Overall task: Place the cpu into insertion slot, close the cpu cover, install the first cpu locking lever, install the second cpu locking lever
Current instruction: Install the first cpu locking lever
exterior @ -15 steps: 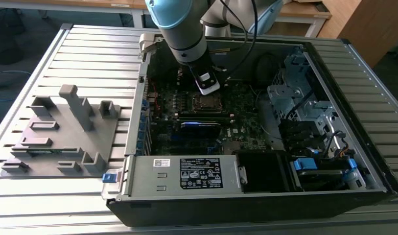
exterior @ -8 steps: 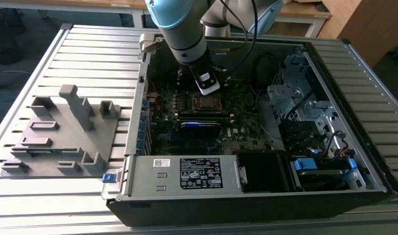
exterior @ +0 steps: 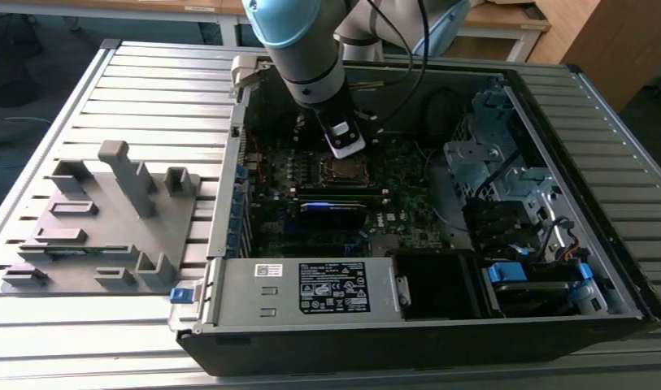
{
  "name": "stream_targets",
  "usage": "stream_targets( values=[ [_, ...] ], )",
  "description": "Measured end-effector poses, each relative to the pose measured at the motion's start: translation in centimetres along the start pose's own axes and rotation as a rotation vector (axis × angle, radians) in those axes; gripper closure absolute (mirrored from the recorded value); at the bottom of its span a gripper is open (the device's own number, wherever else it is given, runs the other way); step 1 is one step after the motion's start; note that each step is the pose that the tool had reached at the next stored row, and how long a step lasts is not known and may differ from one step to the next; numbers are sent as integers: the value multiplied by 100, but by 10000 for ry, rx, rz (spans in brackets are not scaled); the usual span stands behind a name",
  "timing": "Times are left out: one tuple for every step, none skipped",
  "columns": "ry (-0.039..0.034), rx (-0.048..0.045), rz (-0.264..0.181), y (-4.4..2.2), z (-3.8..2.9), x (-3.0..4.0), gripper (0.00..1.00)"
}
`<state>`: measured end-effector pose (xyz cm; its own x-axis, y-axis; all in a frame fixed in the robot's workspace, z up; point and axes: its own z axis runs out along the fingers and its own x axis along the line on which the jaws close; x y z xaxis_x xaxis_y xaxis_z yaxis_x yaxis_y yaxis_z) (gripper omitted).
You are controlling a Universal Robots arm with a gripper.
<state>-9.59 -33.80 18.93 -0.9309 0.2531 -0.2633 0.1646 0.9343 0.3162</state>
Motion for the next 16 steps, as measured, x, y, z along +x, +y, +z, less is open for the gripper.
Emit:
stream_targets(
  values=[
    [-7, 6, 18, -1, 2, 1, 90],
    [-15, 10, 40, -2, 6, 2, 90],
    [-22, 17, 63, -3, 8, 2, 90],
    [-28, 24, 81, -3, 10, 3, 90],
    [-31, 26, 90, -2, 13, 5, 90],
    [-34, 28, 95, 0, 16, 6, 90],
    [-36, 28, 100, 2, 19, 7, 90],
    [-38, 28, 105, 4, 22, 9, 90],
    [-40, 31, 111, 6, 25, 10, 90],
    [-42, 33, 119, 8, 28, 11, 90],
    [-45, 36, 128, 10, 30, 13, 90],
    [-48, 37, 135, 12, 33, 14, 90],
    [-50, 39, 142, 14, 36, 15, 90],
    [-52, 39, 148, 16, 40, 16, 90],
    [-55, 36, 154, 19, 44, 17, 90],
    [-57, 41, 160, 20, 47, 18, 90]
  ],
)
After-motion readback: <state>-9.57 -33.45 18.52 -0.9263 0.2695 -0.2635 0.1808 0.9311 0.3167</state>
